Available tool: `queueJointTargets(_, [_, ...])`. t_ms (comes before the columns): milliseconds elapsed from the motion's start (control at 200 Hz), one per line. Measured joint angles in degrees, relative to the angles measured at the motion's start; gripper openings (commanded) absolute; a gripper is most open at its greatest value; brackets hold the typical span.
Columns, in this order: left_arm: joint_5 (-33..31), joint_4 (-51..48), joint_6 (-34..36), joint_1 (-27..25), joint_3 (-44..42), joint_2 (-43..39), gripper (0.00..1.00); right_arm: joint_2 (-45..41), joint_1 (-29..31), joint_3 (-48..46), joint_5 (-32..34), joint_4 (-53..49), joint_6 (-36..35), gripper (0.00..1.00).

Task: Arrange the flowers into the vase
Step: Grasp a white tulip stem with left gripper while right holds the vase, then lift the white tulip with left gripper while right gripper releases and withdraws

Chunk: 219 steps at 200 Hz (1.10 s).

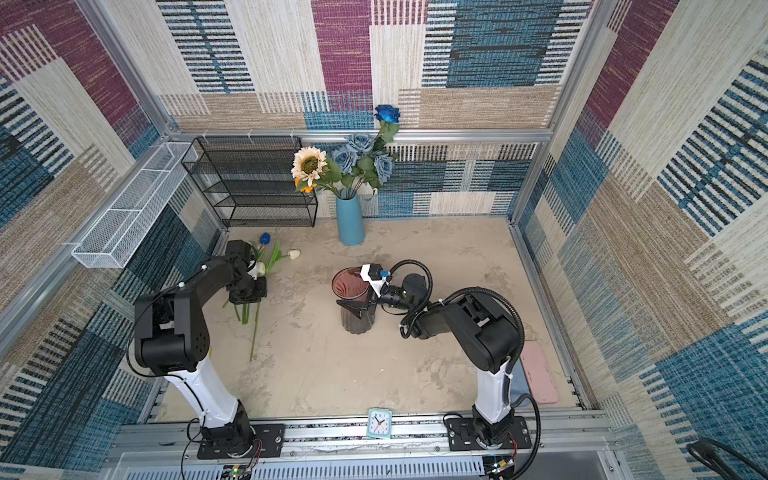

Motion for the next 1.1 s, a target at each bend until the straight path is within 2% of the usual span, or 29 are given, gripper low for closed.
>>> queueJointTargets(275, [4.5, 3.08, -3.1, -2.62, -5.31, -3.06, 0.05, -5.07, 0.0, -2.97, 2.21, -1.62, -0.04, 1.0])
queueJointTargets(366, [5.01, 4.02, -4.0, -3.82, -5.77, -2.97, 0.1, -7.56, 0.0, -3.87, 3.17, -2.34, -0.55, 1.0])
queueJointTargets(451, [6.05, 5.22, -4.79, -4.68, -5.79, -2.67, 0.21, -9.49, 0.0, -4.33, 3.78, -3.61, -1.49, 1.0])
queueJointTargets(541, [7.1, 6.38, -5.4, -5.42, -5.79, -1.99, 0.26, -11.08, 0.0, -5.07, 4.26, -4.7, -2.36, 1.0])
queueJointTargets(571, [7.5, 6.73, -5.44, -5.55, -5.79, -1.68, 0.26, -11.54, 0.0, -5.25, 4.42, -5.25, -2.73, 1.0])
queueJointTargets(636, [7.48, 7.41, -5.6, -5.68, -5.79, -0.87, 0.19, -12.33, 0.0, -5.4, 4.72, -6.49, -3.19, 1.0])
queueJointTargets(826, [7.45, 7.65, -5.6, -5.68, -5.55, 1.03, 0.18, -12.22, 0.0, -6.32, 5.31, -7.1, -4.79, 1.0])
queueJointTargets(936, [7.45, 7.67, -5.6, -5.75, -5.22, 1.27, 0.11, -10.8, 0.04, -6.86, 5.29, -6.86, -5.18, 1.0])
queueJointTargets(1097, [7.45, 7.67, -5.6, -5.75, -4.94, 1.31, 0.1, -8.74, 0.04, -8.44, 5.29, -4.83, -6.05, 1.0])
